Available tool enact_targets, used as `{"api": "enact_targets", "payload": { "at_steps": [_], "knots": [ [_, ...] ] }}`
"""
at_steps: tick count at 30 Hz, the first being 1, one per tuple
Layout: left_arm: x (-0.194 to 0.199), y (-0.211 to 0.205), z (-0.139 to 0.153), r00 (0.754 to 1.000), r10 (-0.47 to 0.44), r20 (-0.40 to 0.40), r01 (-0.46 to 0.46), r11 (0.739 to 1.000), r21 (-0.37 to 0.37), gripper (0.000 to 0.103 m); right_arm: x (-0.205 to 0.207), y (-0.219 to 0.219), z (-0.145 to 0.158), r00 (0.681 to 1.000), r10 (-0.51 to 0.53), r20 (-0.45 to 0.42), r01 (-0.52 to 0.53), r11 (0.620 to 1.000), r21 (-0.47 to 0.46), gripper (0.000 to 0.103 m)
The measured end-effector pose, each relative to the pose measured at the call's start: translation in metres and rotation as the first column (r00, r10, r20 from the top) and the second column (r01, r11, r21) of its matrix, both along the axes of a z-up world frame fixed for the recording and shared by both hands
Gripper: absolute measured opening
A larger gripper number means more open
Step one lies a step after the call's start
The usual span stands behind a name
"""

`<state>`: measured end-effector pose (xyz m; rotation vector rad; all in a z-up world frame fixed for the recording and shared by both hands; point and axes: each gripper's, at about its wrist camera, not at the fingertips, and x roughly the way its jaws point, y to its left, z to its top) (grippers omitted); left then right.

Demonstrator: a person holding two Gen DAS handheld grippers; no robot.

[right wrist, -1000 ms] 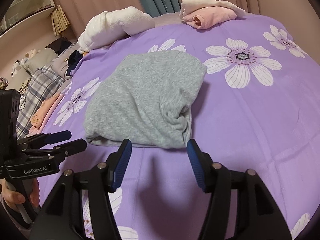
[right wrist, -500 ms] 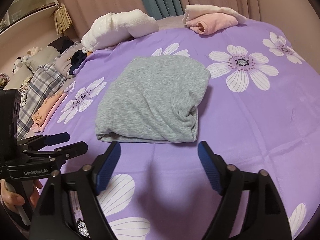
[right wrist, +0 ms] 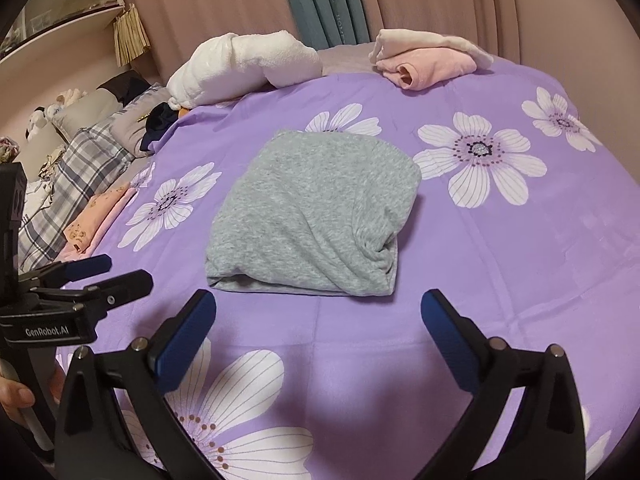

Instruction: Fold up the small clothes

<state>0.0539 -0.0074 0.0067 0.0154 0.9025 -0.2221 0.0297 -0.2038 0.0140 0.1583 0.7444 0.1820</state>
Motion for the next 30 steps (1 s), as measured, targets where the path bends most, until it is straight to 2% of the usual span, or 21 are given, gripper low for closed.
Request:
{"api": "enact_targets", "payload": {
  "at_steps": [6,15,30],
  "knots": [
    [-0.004,-0.001,0.011,1.000,0.014,0.020,-0.015,1.000,0.013,0.100,-0.005,0.001,0.017,0.999,-0.033,0.032,0.034,0.998,-0.046,0.103],
    [-0.008,-0.007,0.017,1.000,0.014,0.004,-0.014,0.999,0.038,0.100,-0.008,0.004,0.027,0.998,-0.059,0.026,0.061,0.994,-0.088,0.103],
    [-0.012,-0.005,0.018,1.000,0.021,0.007,-0.022,0.997,0.068,0.100,-0.009,0.013,0.029,0.998,-0.056,0.014,0.057,0.994,-0.090,0.103]
  ]
}}
